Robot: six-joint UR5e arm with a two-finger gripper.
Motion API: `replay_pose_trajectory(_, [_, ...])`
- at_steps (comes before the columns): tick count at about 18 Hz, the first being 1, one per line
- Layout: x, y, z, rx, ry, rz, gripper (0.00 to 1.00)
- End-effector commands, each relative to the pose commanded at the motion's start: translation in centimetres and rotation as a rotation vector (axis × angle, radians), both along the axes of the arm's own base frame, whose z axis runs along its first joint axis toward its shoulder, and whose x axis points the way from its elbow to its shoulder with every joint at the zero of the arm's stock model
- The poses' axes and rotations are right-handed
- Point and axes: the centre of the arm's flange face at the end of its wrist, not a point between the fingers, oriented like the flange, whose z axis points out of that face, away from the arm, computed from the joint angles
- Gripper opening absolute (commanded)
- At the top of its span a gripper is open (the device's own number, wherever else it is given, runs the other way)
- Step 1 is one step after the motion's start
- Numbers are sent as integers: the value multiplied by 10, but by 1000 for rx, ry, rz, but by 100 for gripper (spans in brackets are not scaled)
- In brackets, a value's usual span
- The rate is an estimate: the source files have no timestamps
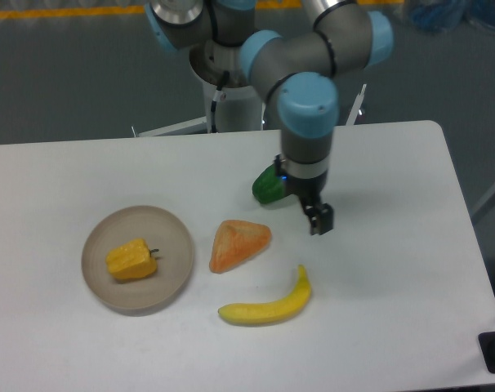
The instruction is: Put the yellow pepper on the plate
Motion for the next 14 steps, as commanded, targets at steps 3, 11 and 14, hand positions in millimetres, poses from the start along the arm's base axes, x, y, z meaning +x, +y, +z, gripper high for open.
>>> replay_pose_trajectory(3, [-10, -6, -11, -11, -21, 9, 100])
replay_pose_trajectory(11, [-8, -2, -11, -8, -21, 2, 100])
replay_pose_trajectory(14, [-8, -2, -10, -7, -20, 1, 100])
